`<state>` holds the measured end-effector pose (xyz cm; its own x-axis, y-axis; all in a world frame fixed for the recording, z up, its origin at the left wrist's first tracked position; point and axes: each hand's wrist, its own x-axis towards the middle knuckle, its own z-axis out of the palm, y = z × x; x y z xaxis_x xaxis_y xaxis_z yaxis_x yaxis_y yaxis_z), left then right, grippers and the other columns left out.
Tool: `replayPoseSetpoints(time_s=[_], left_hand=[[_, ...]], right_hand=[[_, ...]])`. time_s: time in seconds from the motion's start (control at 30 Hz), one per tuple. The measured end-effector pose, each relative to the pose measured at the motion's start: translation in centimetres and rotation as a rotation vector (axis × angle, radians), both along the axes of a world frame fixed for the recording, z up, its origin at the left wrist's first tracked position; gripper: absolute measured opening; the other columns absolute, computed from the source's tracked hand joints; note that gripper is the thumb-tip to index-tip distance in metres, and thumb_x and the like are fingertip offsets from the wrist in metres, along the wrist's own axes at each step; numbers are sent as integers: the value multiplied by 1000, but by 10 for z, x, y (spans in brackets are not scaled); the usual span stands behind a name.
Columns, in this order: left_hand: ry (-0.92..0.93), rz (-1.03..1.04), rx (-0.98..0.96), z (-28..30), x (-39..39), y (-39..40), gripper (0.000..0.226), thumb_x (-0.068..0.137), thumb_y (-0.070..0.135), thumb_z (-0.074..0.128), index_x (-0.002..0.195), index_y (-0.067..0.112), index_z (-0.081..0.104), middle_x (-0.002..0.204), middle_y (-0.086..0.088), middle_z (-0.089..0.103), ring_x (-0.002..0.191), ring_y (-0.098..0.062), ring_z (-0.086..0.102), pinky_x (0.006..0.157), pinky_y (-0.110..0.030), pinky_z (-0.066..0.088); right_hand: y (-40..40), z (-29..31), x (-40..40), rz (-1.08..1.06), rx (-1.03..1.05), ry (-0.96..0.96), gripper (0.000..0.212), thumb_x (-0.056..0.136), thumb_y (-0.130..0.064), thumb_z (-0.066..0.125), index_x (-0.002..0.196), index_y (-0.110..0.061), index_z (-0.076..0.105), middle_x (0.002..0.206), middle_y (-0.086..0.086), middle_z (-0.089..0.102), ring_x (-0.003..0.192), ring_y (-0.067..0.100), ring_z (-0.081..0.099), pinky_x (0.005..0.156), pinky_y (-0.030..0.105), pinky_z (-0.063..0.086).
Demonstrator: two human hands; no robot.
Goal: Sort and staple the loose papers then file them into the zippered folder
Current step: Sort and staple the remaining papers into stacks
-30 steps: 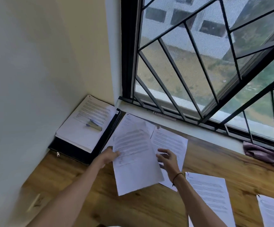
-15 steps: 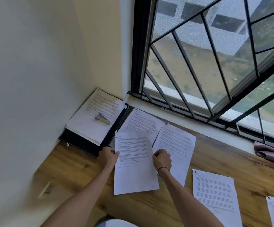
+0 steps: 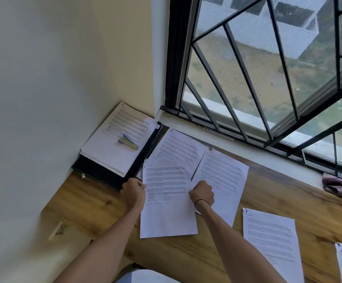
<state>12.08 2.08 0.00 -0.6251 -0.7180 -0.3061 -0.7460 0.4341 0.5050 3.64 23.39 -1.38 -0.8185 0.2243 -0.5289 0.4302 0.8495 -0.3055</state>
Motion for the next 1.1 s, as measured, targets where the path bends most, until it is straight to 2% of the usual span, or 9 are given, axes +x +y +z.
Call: replayPoseSetpoints(time_s=[0.1,0.2,0.27,0.47,0.63,0.77,0.93,1.03,1.1], left_hand=[[-57,-7,-19,1,-4,-5,27,79,22,90,69,15,66,78,-2,72,73,-26,70,57,-33,54],[-80,14,12,3,-8,-13,32,73,30,93,72,13,66,80,-5,73,80,-28,70,58,-32,44],[-82,31,32,2,-7,-17,37,69,34,95,68,13,65,75,-3,72,77,-26,71,58,-31,44],[126,116,46,8,-6,-27,29,78,32,89,72,11,70,74,-3,73,71,-17,59,62,-31,44],[194,143,53,19,-16,-49,28,81,37,87,72,19,67,66,6,65,68,-20,67,69,-45,60],[234,156,64,24,-29,-65,26,83,38,85,75,18,71,70,8,69,68,-17,69,70,-44,62],[243,169,66,30,-40,-88,24,85,37,83,78,18,71,72,9,70,67,-14,68,69,-41,62],[226,173,58,29,-45,-104,23,86,39,82,79,19,70,71,12,67,68,-12,68,71,-40,62],[230,148,60,27,-46,-114,23,87,39,81,82,19,71,73,11,69,70,-12,68,71,-37,61]], right_hand=[[-4,5,-3,30,43,-23,27,90,-15,63,117,-14,60,119,10,62,109,32,63,86,38,52],[-2,7,-2,39,60,-22,28,89,-15,64,117,-15,61,118,10,63,107,32,63,85,37,52],[0,6,-3,43,48,-32,26,88,-16,66,113,-16,59,115,10,63,104,31,63,84,38,54],[-3,12,-18,-33,-47,34,26,87,-27,81,96,-12,61,104,12,67,96,34,65,77,39,53],[-32,20,-37,14,-127,171,23,89,-24,80,87,-15,58,93,9,67,89,32,65,77,41,55],[-74,26,-48,95,-213,248,27,88,-28,80,84,-19,55,83,3,65,77,25,64,73,44,58],[-135,33,-62,275,-347,266,24,91,-33,76,101,-21,58,98,2,67,87,24,65,77,44,57],[-177,37,-72,469,-367,297,31,93,-34,74,111,-15,57,108,4,62,96,25,60,77,41,52],[-204,38,-78,569,-348,292,41,93,-35,73,122,-14,54,120,7,58,111,29,55,86,43,51]])
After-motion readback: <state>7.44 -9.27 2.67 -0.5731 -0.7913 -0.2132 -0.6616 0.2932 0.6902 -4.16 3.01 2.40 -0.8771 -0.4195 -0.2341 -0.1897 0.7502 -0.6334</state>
